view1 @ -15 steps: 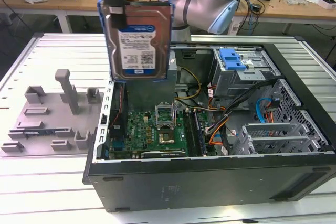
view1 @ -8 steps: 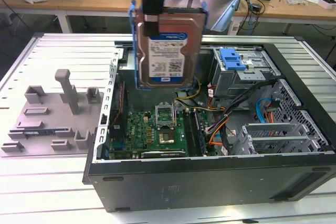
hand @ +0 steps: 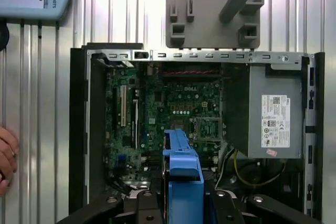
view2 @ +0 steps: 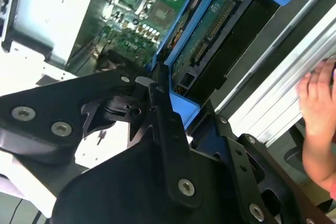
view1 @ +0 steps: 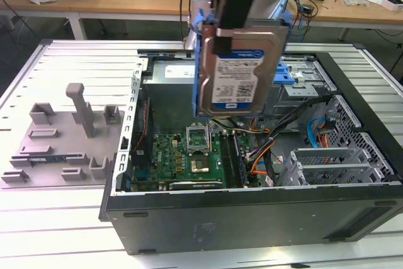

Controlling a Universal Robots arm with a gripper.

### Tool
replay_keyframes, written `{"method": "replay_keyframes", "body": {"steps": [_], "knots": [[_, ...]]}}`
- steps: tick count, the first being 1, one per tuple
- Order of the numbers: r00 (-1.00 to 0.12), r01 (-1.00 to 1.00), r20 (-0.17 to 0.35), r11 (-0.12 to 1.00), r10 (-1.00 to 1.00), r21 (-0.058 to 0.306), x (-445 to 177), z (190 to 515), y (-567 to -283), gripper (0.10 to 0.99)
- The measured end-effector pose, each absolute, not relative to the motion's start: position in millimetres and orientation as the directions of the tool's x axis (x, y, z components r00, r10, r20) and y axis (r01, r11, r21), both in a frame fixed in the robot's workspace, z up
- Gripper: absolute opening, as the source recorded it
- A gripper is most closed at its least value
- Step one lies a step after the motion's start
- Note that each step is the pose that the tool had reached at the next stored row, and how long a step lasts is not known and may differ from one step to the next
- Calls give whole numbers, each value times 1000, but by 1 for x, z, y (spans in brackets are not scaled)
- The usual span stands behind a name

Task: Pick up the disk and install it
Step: 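Pick up the disk, then insert the disk into the insertion slot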

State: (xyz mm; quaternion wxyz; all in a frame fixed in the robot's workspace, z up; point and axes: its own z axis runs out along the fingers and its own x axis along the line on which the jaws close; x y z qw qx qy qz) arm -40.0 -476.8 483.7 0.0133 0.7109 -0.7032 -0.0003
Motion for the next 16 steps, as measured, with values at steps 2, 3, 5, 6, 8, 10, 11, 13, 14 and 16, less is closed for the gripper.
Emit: {"method": "replay_keyframes", "body": {"steps": [2, 3, 5, 6, 8, 10, 11, 13, 14, 16], "knots": [[11, -1000, 18, -11, -1000, 19, -32, 484, -481, 365], [11, -1000, 18, -11, -1000, 19, -21, 484, -486, 365], [11, -1000, 18, -11, -1000, 19, -8, 484, -493, 365], [11, -1000, 18, -11, -1000, 19, 0, 484, -496, 365], [11, -1000, 18, -11, -1000, 19, 16, 484, -506, 365], [11, -1000, 18, -11, -1000, 19, 17, 484, -507, 365], [11, -1000, 18, -11, -1000, 19, 17, 484, -507, 365], [11, -1000, 18, -11, -1000, 19, 17, 484, -508, 365], [11, -1000, 18, -11, -1000, 19, 17, 484, -508, 365], [11, -1000, 18, -11, -1000, 19, 17, 484, -508, 365]]}}
